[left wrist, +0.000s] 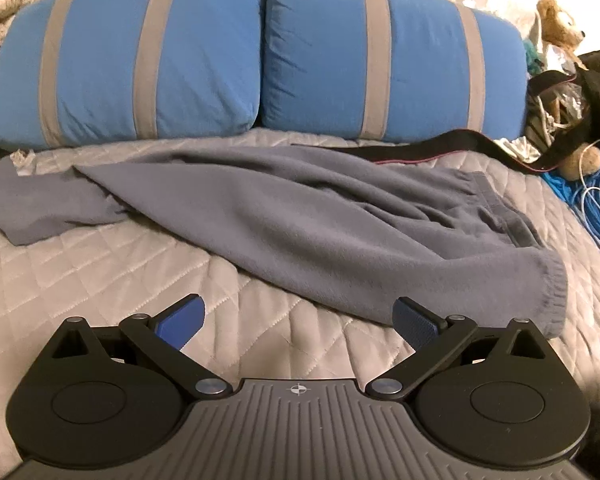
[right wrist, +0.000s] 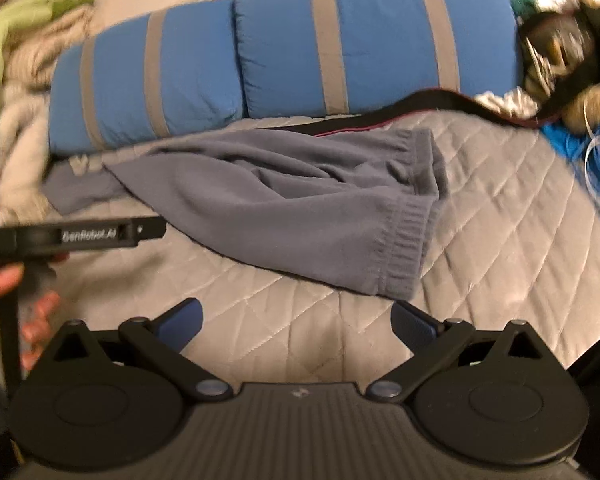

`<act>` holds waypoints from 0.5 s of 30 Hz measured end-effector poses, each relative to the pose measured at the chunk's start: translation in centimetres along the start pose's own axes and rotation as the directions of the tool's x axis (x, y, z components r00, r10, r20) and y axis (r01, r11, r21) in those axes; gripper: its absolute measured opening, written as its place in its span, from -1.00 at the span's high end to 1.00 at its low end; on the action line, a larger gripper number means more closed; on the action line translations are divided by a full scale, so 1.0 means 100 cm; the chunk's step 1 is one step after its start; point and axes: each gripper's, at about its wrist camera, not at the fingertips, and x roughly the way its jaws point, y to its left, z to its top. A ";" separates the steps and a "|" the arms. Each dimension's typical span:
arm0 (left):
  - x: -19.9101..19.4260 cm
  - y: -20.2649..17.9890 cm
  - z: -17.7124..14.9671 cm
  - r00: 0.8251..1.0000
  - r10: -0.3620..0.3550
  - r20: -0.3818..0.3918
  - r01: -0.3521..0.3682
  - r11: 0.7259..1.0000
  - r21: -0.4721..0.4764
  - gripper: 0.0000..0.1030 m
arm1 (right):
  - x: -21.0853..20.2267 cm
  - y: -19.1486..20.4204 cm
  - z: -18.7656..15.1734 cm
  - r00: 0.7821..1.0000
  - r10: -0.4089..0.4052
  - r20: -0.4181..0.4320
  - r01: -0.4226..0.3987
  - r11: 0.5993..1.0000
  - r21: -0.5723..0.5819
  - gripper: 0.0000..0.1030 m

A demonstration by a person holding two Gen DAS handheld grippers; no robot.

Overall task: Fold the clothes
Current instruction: 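Move both tools toward the grey sweatpants on the bed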

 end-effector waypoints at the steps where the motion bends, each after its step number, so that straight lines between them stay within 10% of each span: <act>1: -0.001 0.002 0.000 1.000 -0.006 0.010 0.006 1.000 0.001 -0.98 | 0.000 -0.004 0.000 1.000 -0.003 0.003 0.003 1.000 0.011 -1.00; 15: 0.033 -0.017 0.038 0.983 -0.177 0.039 0.166 0.967 0.192 -0.99 | 0.008 -0.062 -0.002 0.998 0.050 0.030 -0.056 0.976 0.211 -1.00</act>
